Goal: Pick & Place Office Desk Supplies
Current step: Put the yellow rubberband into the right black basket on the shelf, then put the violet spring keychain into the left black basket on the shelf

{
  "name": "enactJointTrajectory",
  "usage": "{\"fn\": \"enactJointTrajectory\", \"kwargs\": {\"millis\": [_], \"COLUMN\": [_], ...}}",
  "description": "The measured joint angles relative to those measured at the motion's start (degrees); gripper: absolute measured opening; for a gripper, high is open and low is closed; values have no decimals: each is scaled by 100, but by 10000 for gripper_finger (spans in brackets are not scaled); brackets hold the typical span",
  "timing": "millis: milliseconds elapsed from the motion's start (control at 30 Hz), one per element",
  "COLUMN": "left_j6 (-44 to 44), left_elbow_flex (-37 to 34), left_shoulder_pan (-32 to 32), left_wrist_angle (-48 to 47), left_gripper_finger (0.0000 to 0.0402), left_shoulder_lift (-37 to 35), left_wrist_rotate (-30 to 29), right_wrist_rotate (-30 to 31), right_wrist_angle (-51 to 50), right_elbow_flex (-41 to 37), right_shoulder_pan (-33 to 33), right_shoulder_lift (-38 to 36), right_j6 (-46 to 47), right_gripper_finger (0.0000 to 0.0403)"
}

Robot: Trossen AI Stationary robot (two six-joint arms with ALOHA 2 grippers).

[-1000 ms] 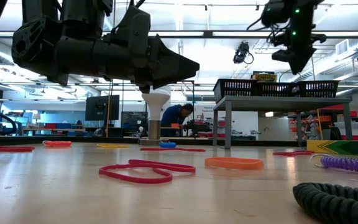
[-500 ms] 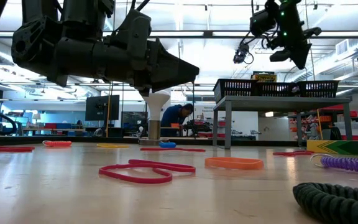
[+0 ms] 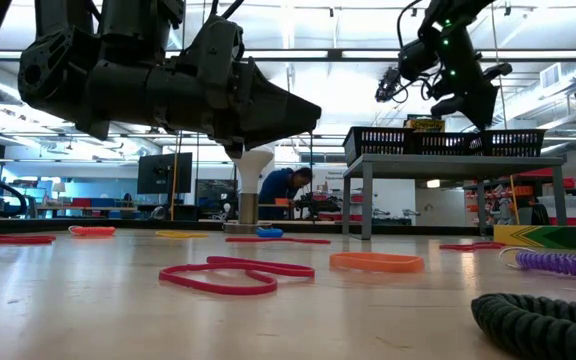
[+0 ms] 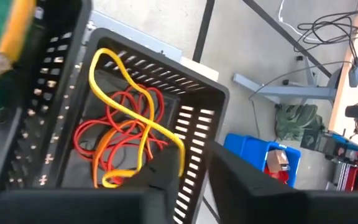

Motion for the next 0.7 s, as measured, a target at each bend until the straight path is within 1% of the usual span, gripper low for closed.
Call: {"fn": "enactJointTrajectory", "kwargs": {"millis": [200,300,367,433,500,600,700], "left_j6": [-16,-14,-14,-14,-14,-14,-14], "left_elbow_flex": [0,0,0,0,0,0,0], "left_shoulder_pan": [0,0,0,0,0,0,0], "left_wrist_angle": [1,-1,-13,-17,-19,-21,-21], "left_gripper_finger": [140,140,140,140,140,140,140], "left_shoulder_lift": [0,0,0,0,0,0,0], "left_wrist_rotate": [-11,-14,-14,-8,16,26,26], "right_wrist_rotate": [1,-41,-272,-727,-1020,-1245,-1254], "right_wrist_angle": [0,1,2,3,5,3,3], "right_elbow_flex": [0,0,0,0,0,0,-2], "right_shoulder_pan": [82,157,183,188,187,187,187], "right_shoulder_lift": [0,0,-2,-14,-76,-217,-374], "right_j6": [20,22,23,74,224,361,363], "right_gripper_finger": [167,195,208,213,214,207,193]}}
